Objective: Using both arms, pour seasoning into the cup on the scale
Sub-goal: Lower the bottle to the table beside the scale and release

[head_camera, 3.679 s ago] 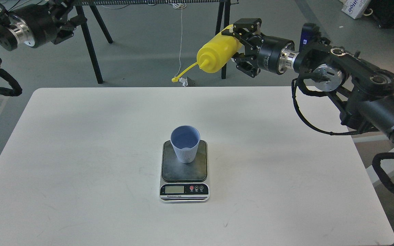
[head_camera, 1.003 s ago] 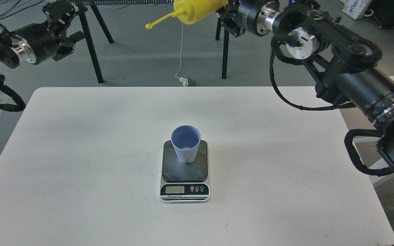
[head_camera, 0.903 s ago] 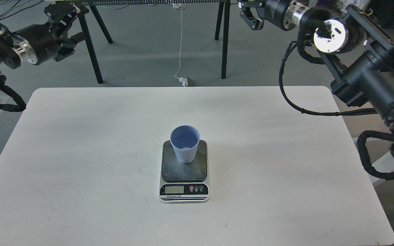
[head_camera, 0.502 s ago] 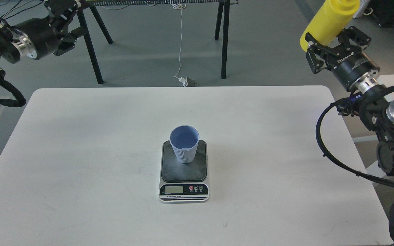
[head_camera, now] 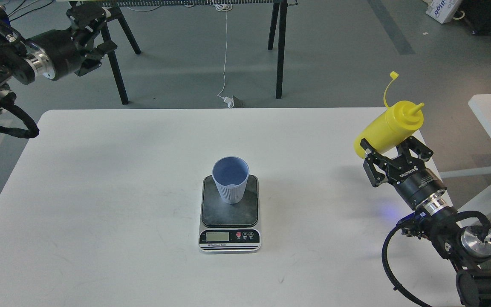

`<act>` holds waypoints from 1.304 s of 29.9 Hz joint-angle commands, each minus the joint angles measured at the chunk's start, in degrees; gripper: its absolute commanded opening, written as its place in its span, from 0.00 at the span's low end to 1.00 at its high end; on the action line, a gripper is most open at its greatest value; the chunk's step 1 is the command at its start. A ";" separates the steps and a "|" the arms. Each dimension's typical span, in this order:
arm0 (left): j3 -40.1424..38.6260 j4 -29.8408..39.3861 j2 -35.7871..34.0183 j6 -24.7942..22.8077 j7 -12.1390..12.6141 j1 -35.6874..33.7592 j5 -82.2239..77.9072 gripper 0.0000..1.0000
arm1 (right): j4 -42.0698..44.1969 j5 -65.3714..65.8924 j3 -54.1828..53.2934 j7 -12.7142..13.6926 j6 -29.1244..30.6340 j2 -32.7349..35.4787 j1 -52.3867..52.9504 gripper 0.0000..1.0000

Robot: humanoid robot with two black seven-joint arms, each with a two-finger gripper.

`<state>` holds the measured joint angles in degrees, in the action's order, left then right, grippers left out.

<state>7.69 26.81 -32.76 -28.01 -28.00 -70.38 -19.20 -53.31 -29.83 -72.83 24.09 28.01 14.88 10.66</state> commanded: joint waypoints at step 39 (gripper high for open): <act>0.04 0.00 -0.02 0.01 0.00 0.50 -0.31 0.89 | 5.23 8.21 8.50 -3.88 -0.01 -7.49 -3.18 0.98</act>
<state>7.73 26.81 -32.78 -27.99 -28.00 -69.88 -19.34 -47.88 -21.60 -64.34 20.21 28.00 7.37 8.06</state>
